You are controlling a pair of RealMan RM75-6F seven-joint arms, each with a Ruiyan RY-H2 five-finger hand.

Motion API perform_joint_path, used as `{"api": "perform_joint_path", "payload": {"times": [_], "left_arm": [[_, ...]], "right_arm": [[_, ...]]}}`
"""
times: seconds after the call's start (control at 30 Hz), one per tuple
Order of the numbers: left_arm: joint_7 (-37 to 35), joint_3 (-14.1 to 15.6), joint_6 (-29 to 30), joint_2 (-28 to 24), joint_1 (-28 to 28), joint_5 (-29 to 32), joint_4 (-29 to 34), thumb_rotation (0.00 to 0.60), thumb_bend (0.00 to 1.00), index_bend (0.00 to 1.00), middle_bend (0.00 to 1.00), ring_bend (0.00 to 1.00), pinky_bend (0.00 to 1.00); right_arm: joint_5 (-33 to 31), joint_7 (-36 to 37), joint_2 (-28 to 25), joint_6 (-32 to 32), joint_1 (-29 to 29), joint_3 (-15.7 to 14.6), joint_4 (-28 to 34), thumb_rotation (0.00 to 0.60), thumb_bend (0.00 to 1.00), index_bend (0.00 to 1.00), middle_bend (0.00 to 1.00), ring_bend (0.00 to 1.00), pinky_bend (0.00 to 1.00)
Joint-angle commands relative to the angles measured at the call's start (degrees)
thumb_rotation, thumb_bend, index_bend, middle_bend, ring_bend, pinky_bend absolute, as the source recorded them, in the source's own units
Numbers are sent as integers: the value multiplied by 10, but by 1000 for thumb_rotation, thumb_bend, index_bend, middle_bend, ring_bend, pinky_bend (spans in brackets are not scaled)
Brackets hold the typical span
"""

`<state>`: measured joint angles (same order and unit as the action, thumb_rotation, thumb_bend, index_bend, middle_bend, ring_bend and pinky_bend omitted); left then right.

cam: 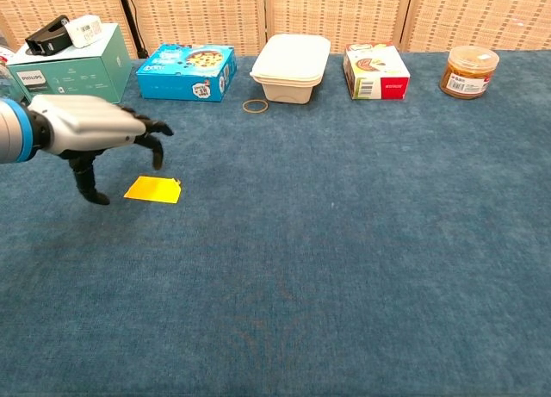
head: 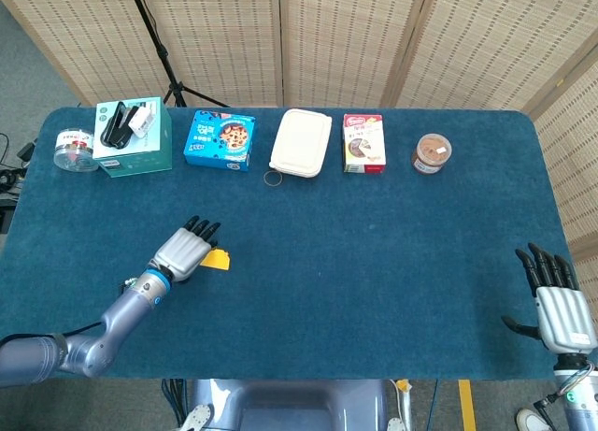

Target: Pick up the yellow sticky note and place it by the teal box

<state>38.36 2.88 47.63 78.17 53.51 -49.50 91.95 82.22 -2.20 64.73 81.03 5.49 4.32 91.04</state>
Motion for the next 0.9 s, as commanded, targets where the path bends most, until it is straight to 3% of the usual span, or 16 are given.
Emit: {"api": "perform_joint_path", "payload": {"times": [0.03,0.37,0.9], "left_arm": [[-51,-21,5,12,-8,-66,-18,600,190,303,0,0,0],[-33,-28,-3,66,1,-38,-66,600,206,368,0,0,0],[-27,-35,5,110,0,-38,-116,600,257,449,0,0,0]], "right_arm": [[0,0,1,-2,0,-1,-1,600,0,0,0,0,0],[-5,8,-1,-2,-1,1,-4,600,0,0,0,0,0],[-8,18,-2,-7,1,1,-6,600,0,0,0,0,0]]}}
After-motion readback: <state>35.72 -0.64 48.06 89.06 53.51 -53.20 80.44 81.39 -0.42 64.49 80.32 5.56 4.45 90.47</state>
